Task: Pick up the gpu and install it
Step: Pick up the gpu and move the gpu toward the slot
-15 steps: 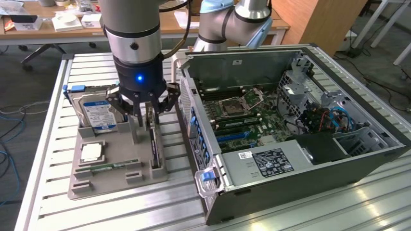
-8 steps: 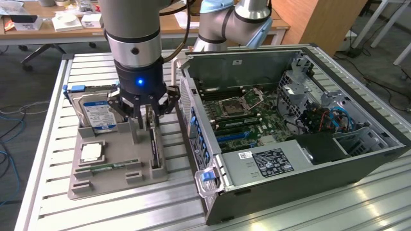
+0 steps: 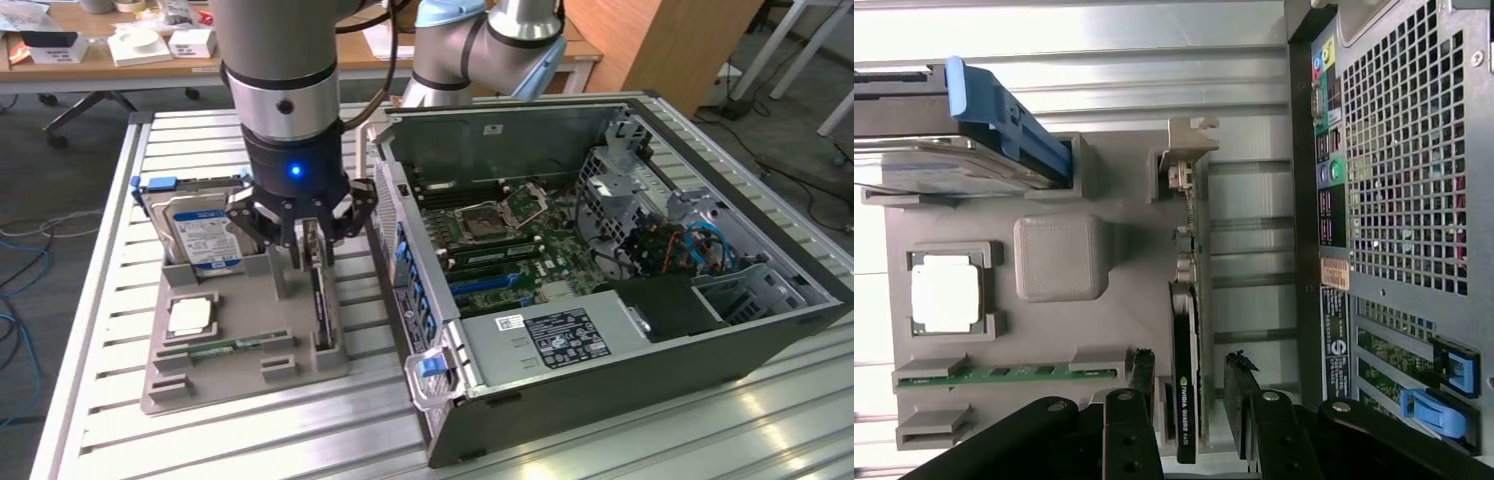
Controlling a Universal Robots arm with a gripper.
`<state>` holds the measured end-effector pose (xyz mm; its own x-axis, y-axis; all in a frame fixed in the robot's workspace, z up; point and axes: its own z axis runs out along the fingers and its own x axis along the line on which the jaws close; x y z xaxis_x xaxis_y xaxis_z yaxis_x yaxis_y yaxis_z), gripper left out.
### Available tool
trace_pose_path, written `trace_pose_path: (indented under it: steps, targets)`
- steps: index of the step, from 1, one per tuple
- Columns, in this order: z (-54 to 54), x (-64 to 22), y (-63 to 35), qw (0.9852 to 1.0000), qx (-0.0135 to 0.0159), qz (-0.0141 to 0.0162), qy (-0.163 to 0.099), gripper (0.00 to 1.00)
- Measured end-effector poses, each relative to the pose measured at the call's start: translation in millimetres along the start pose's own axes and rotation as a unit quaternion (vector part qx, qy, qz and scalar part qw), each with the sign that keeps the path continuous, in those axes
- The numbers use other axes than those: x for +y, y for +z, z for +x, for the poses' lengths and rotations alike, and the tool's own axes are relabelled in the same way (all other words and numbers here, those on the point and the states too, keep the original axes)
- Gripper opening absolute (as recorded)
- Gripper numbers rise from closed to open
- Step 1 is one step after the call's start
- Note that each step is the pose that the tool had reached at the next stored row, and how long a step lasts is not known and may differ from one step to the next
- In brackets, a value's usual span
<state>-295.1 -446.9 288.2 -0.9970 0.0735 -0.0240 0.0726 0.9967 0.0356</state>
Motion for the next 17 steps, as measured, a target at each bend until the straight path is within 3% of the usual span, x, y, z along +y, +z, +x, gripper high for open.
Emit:
trace_pose_path:
  steps: [17]
  targets:
    - [-0.3, -1.7, 6.9, 1.0000, 0.0000, 0.0000, 0.000, 0.41]
